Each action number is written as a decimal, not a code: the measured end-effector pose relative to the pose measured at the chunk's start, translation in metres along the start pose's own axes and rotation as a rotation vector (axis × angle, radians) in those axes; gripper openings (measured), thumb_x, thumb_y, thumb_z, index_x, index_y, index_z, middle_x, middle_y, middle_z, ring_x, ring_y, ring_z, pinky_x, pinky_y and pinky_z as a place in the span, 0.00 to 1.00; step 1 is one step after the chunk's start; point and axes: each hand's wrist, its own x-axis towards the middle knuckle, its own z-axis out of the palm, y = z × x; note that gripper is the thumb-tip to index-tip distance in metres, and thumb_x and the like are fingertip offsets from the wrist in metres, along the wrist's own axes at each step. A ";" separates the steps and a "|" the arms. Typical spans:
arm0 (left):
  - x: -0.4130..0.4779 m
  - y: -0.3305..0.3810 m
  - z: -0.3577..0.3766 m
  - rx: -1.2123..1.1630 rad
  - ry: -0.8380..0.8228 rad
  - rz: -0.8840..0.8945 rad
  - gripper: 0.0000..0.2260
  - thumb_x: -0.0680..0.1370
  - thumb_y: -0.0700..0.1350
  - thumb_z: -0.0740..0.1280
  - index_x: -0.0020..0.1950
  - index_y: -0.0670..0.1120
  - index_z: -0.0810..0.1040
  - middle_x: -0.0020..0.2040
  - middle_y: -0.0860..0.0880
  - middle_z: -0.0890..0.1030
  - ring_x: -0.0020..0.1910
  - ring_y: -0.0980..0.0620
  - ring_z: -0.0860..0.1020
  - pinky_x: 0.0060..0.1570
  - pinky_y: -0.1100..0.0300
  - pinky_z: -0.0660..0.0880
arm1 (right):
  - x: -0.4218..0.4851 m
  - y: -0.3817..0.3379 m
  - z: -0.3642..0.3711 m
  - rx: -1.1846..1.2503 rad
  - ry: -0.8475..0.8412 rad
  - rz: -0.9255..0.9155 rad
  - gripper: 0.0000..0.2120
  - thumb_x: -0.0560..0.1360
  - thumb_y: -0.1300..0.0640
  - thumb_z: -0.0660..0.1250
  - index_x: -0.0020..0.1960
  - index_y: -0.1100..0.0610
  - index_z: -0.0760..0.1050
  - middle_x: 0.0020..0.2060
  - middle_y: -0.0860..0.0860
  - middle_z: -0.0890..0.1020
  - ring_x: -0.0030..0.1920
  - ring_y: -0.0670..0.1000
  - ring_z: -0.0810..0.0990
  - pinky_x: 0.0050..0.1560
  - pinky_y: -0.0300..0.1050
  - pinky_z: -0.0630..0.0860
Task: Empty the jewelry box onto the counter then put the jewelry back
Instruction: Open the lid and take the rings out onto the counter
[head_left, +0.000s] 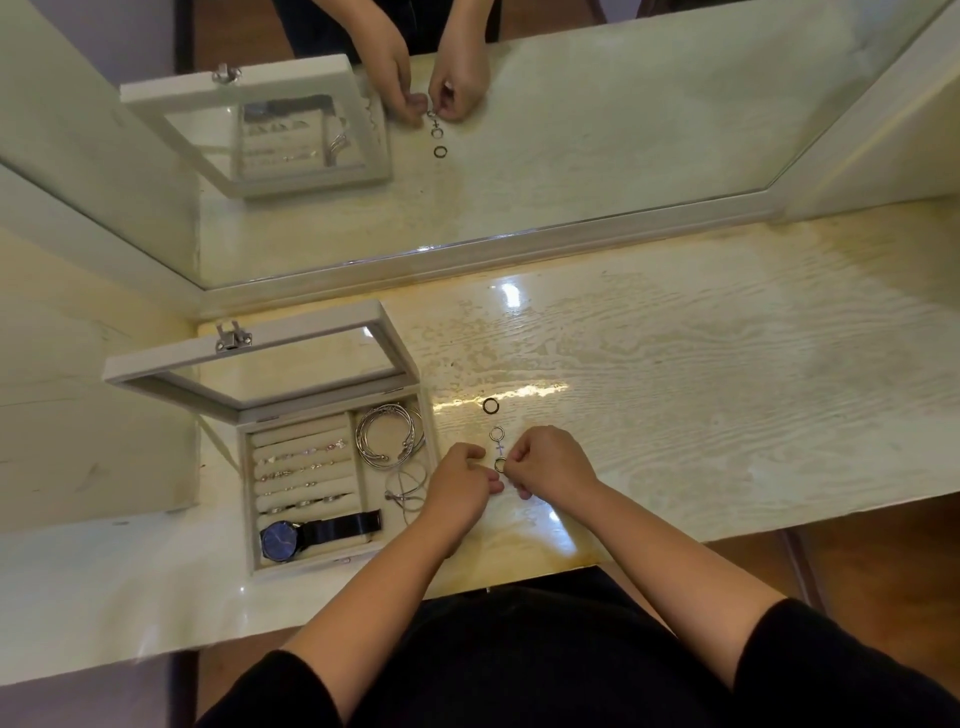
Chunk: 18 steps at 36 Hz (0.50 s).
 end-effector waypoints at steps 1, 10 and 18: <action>-0.001 0.000 0.000 0.000 -0.004 0.003 0.11 0.77 0.34 0.54 0.54 0.46 0.70 0.42 0.49 0.78 0.41 0.53 0.79 0.37 0.62 0.70 | 0.000 -0.001 0.000 -0.010 0.002 0.002 0.08 0.68 0.63 0.63 0.36 0.64 0.79 0.29 0.58 0.82 0.31 0.50 0.79 0.40 0.43 0.76; -0.003 -0.002 0.001 -0.028 -0.024 -0.001 0.11 0.76 0.33 0.54 0.54 0.42 0.72 0.42 0.49 0.77 0.38 0.56 0.77 0.35 0.65 0.68 | -0.005 -0.001 0.001 -0.011 0.019 0.022 0.09 0.69 0.64 0.62 0.37 0.66 0.80 0.35 0.61 0.84 0.33 0.52 0.80 0.44 0.45 0.78; -0.003 -0.002 0.002 -0.011 -0.032 -0.007 0.12 0.76 0.34 0.54 0.56 0.41 0.73 0.47 0.46 0.78 0.39 0.56 0.77 0.35 0.65 0.69 | -0.008 -0.002 0.000 -0.017 0.028 0.016 0.11 0.69 0.66 0.60 0.39 0.70 0.80 0.35 0.62 0.83 0.34 0.52 0.79 0.43 0.44 0.77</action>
